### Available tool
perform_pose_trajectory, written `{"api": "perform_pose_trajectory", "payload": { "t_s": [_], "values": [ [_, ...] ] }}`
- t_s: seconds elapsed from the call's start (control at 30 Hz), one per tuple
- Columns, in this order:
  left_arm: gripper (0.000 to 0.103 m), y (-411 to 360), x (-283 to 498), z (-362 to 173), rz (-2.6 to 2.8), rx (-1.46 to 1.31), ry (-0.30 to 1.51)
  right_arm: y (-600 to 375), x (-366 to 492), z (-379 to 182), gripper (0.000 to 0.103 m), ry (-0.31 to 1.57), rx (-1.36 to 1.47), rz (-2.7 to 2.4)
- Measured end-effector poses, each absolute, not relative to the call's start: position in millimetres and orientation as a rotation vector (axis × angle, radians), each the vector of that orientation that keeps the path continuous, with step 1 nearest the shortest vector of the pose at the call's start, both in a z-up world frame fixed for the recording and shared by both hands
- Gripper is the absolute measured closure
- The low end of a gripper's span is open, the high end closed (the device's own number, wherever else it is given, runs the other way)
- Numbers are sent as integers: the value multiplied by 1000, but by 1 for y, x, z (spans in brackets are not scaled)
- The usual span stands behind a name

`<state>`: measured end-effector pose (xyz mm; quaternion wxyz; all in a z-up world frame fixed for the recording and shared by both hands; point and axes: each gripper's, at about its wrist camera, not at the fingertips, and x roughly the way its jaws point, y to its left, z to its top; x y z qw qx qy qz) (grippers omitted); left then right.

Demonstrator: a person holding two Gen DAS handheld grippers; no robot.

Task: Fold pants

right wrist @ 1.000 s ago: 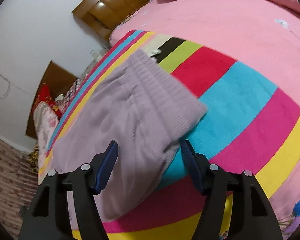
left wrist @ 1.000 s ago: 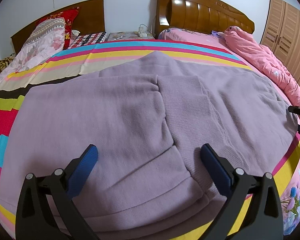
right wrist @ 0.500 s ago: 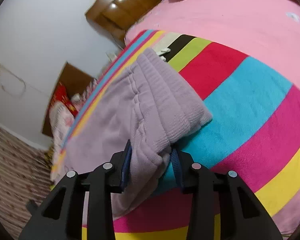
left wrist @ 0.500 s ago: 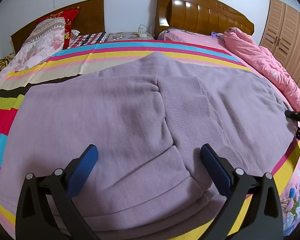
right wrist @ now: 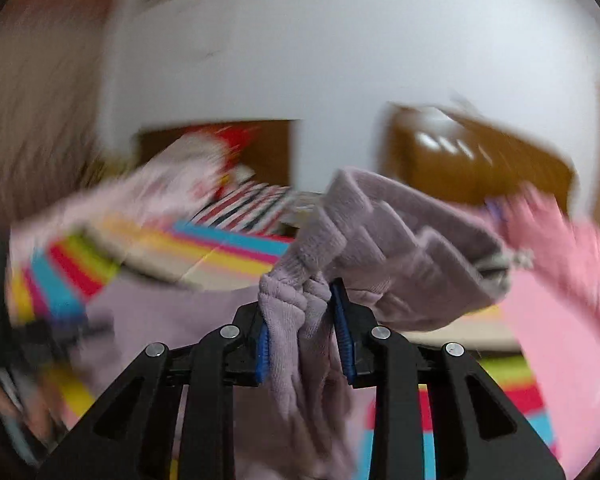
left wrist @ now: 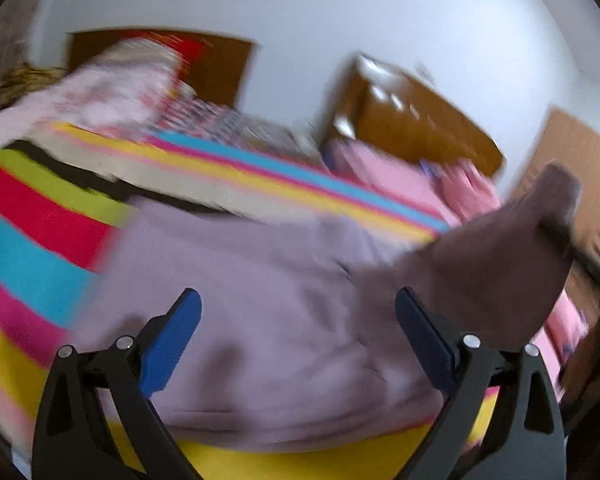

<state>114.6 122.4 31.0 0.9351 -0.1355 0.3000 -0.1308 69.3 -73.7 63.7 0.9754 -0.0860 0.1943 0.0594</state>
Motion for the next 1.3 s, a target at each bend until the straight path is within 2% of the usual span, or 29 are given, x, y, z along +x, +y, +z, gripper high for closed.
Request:
{"api": "perform_pose_trajectory", "payload": {
  "t_s": [0.1, 0.2, 0.23, 0.33, 0.53, 0.77, 0.8, 0.87, 1.0, 1.1, 1.13, 1.17, 1.2, 1.3],
  "values": [
    [5, 175, 105, 39, -177, -366, 595, 19, 68, 22, 74, 438, -483, 212],
    [5, 210, 100, 28, -144, -431, 643, 86, 65, -58, 75, 526, -785, 287],
    [5, 215, 99, 24, -154, -440, 666, 96, 58, -78, 75, 476, -849, 254],
    [5, 219, 99, 15, -229, -462, 720, 86, 52, -77, 75, 437, -809, 237],
    [2, 198, 135, -8, -584, -714, 862, 74, 40, -79, 76, 340, -843, 204],
    [2, 135, 205, -26, -718, -702, 1097, 79, 31, -79, 74, 268, -873, 195],
    [2, 130, 211, -29, -704, -691, 1121, 82, 30, -79, 68, 267, -878, 222],
    [3, 122, 223, -37, -629, -650, 1175, 71, 20, -67, 65, 284, -815, 307],
    [3, 123, 224, -42, -634, -652, 1164, 17, 0, -33, 56, 296, -602, 310],
    [2, 124, 224, -45, -643, -649, 1153, -62, -12, -16, 40, 347, -346, 247],
    [2, 123, 225, -45, -642, -642, 1154, -79, -12, -17, 30, 371, -295, 230],
    [2, 121, 225, -45, -635, -634, 1156, -102, -12, -22, 25, 423, -230, 216],
    [2, 122, 223, -45, -628, -628, 1156, -113, -11, -26, 22, 464, -192, 212],
    [1, 122, 215, -41, -609, -610, 1142, -136, -10, -56, 22, 612, -148, 169]
  ]
}}
